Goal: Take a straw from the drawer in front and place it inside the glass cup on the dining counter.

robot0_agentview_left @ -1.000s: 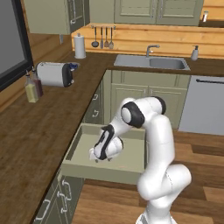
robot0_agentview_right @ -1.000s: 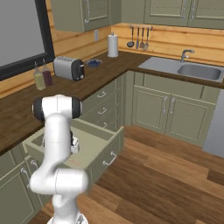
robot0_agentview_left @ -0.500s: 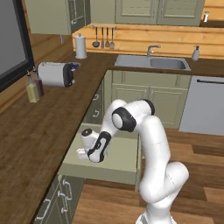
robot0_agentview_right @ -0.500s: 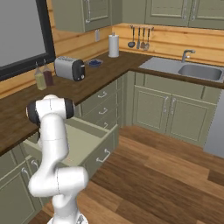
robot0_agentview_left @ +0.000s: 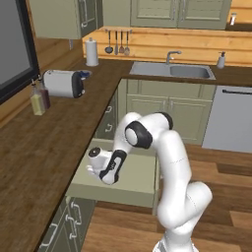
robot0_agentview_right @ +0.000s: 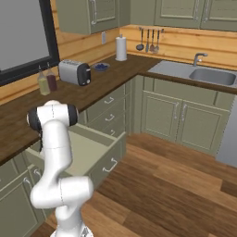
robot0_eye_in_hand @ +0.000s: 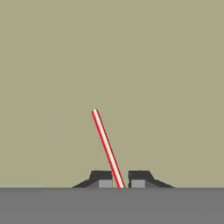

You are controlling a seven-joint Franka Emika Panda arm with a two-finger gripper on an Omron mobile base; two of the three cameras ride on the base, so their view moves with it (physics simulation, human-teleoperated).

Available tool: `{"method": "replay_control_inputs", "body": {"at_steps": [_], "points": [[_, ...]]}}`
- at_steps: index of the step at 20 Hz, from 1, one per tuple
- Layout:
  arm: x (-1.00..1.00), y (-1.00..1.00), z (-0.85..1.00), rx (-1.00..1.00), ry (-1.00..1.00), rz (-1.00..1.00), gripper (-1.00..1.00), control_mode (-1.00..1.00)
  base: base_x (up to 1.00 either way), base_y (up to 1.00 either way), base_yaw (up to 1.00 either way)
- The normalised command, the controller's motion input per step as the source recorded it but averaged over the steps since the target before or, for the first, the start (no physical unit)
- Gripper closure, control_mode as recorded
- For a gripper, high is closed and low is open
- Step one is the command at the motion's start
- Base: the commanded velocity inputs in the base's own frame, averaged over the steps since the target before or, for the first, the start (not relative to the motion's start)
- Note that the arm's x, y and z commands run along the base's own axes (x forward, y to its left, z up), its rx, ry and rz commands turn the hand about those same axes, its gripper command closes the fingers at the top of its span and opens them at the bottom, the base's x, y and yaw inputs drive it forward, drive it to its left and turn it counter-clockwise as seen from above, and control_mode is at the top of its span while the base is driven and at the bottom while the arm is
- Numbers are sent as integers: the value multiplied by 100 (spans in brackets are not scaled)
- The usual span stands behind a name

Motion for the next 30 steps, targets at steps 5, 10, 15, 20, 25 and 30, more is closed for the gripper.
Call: {"method": "replay_control_inputs", "body": {"at_steps": [5, 10, 15, 20, 25, 30], "points": [[13, -91, -10, 3, 8, -26, 100, -100, 0, 0, 0], [17, -87, 99, 34, 0, -13, 100, -100, 0, 0, 0], [-1, -100, 100, 55, -11, -7, 100, -100, 0, 0, 0], [-10, -78, 100, 44, -17, -5, 100, -100, 0, 0, 0], [0, -41, 100, 28, -13, -6, 100, -100, 0, 0, 0], [17, -11, 100, 14, -4, -6, 100, -100, 0, 0, 0]]}}
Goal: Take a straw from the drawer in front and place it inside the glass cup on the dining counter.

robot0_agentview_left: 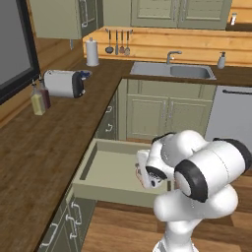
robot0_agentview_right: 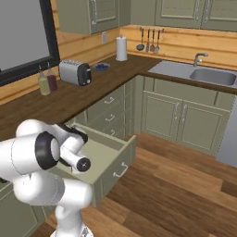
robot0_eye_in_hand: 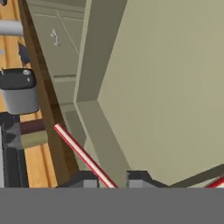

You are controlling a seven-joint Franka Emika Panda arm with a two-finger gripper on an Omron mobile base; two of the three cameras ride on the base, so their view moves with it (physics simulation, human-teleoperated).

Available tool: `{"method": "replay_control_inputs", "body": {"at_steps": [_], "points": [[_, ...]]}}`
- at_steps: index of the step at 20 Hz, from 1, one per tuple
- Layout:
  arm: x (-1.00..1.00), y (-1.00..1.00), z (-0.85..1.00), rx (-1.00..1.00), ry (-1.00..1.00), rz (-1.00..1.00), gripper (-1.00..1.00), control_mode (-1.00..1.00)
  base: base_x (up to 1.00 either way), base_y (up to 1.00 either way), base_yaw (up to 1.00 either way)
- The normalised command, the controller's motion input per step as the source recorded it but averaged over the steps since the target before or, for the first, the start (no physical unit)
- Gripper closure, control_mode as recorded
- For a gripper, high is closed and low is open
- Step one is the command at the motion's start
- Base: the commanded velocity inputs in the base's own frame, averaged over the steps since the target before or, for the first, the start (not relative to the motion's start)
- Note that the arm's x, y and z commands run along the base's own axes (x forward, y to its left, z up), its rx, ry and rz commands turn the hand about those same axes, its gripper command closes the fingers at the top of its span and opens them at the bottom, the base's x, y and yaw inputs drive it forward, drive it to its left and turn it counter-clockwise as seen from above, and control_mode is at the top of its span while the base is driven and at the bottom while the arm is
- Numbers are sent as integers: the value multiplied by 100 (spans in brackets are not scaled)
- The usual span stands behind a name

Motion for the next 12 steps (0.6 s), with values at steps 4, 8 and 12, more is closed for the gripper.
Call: {"method": "replay_control_inputs", "body": {"at_steps": [4, 8, 12], "points": [[58, -1, 100, 9, 0, -4, 100, -100, 0, 0, 0], [62, 0, 100, 4, 0, 0, 100, -100, 0, 0, 0], [23, -25, 100, 9, -4, 0, 100, -100, 0, 0, 0]]}}
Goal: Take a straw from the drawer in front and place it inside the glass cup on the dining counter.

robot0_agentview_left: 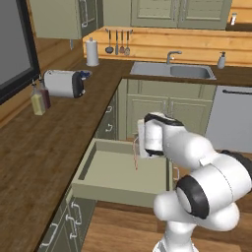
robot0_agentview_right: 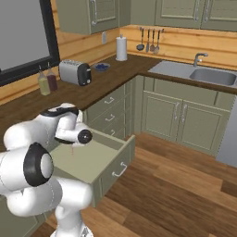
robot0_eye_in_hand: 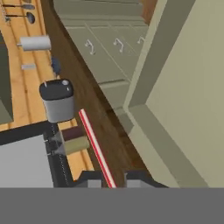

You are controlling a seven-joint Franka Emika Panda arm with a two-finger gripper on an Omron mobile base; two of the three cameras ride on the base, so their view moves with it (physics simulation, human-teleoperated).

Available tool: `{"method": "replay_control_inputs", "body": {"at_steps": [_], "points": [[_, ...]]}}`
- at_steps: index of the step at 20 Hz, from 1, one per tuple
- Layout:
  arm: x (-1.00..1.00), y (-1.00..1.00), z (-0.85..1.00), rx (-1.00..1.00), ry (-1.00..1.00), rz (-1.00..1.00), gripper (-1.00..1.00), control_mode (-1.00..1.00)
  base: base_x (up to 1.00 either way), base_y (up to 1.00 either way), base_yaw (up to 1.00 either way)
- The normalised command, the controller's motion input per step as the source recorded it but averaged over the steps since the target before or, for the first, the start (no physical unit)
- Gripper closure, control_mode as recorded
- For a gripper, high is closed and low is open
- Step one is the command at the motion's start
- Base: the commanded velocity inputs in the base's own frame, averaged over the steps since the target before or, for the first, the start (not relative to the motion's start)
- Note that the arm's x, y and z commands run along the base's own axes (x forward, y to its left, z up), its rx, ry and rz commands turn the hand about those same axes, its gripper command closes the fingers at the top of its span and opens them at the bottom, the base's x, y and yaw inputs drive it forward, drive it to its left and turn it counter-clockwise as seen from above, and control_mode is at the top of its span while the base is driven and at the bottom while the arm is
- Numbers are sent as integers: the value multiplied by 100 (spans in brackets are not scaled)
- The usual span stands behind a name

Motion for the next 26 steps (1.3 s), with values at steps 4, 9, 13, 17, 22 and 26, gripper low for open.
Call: {"method": "replay_control_inputs", "body": {"at_steps": [4, 9, 13, 17, 22, 26], "points": [[-11, -52, 100, 2, -23, 6, 100, -100, 0, 0, 0], [-47, -61, 100, 0, -43, 11, 100, -100, 0, 0, 0], [-92, -15, 72, -24, -29, 9, 100, -100, 0, 0, 0], [-99, -18, 24, -47, -12, 3, 100, -100, 0, 0, 0], [-65, -8, 7, -20, -7, -14, 100, -100, 0, 0, 0], [-21, 0, 0, 0, -12, -35, 100, -100, 0, 0, 0]]}}
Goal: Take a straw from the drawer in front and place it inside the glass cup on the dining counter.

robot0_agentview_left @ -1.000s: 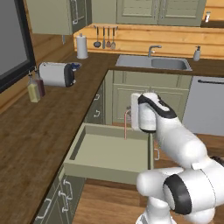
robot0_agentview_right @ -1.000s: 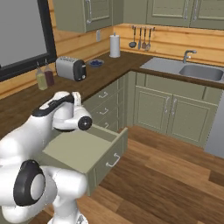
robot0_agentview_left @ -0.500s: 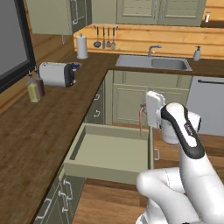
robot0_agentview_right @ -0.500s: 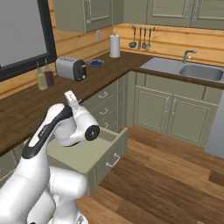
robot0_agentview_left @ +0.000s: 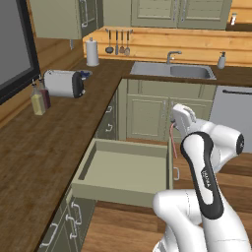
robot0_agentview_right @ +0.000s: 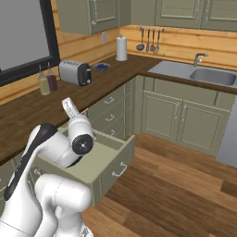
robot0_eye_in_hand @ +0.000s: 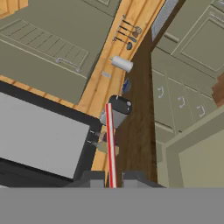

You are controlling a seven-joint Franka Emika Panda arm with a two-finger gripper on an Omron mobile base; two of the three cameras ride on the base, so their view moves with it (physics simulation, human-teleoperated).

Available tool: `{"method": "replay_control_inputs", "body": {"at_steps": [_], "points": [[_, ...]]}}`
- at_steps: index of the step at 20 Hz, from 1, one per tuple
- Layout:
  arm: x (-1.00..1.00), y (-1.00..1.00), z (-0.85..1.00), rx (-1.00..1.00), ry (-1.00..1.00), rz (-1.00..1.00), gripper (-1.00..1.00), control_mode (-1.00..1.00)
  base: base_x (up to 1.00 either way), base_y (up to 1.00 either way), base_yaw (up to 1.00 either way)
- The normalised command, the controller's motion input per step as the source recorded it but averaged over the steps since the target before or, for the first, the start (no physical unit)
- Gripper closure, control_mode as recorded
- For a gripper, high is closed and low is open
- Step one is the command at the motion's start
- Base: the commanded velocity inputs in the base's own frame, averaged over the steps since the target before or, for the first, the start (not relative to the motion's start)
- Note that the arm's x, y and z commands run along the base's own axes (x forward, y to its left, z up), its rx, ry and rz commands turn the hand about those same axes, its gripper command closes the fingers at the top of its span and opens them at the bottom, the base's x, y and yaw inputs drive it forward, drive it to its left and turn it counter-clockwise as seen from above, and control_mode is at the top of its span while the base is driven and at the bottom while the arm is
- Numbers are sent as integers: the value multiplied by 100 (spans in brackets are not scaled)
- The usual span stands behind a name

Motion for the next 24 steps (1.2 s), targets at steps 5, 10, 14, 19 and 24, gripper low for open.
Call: {"method": "replay_control_inputs", "body": {"at_steps": [5, 10, 14, 19, 24], "points": [[0, 0, -20, 1, 0, -6, 100, -100, 0, 0, 0], [0, 0, -46, 0, 0, -1, 100, -100, 0, 0, 0], [0, 4, -44, -4, 0, -4, 100, -100, 0, 0, 0], [0, 0, 0, 0, 0, 0, 100, 100, -18, -5, -6], [0, 0, 0, 0, 0, 0, 100, 100, -51, -36, -36]]}}
